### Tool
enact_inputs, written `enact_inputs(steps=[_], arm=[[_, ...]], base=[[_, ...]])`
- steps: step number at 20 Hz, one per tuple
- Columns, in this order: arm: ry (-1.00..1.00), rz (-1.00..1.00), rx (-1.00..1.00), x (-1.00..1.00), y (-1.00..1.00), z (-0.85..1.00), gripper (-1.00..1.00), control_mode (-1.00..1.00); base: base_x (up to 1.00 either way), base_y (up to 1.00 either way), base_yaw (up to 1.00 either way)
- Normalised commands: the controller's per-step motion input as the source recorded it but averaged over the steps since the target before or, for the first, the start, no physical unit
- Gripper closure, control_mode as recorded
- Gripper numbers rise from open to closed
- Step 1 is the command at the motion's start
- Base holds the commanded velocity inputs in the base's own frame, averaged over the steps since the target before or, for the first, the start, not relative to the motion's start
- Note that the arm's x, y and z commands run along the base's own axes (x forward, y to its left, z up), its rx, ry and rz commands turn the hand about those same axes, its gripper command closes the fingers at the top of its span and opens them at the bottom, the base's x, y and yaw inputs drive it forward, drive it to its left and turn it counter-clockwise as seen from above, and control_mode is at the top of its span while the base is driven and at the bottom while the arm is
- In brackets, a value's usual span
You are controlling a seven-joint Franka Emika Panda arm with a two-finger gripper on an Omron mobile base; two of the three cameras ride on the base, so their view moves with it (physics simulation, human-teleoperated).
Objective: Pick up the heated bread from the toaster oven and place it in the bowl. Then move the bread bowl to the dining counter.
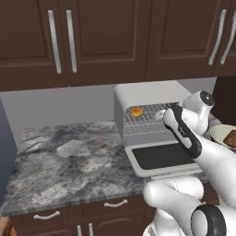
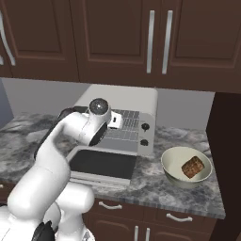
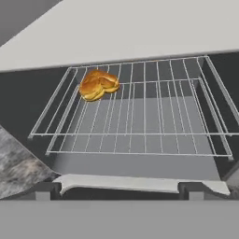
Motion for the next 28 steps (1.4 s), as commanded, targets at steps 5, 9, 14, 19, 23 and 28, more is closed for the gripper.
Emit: enact_inputs(steps=[5, 9, 14, 19, 23, 28], arm=[[-0.11, -0.01, 0.00, 0.44, 0.00, -0.34, -1.00, -1.00], [-0.06, -0.01, 0.00, 0.54, 0.00, -0.30, -1.00, -1.00], [-0.03, -0.06, 0.00, 0.67, 0.00, -0.13, -1.00, -1.00], [0.00, -0.05, 0.00, 0.53, 0.00, -0.09, -1.00, -1.00], [0.00, 0.00, 0.00, 0.31, 0.00, -0.30, -1.00, -1.00], [0.13, 0.00, -0.02, 0.23, 0.00, -0.27, -1.00, -1.00]], base=[[0.00, 0.00, 0.00], [0.00, 0.00, 0.00], [0.00, 0.00, 0.00], [0.00, 0.00, 0.00], [0.00, 0.00, 0.00], [0.00, 0.00, 0.00]])
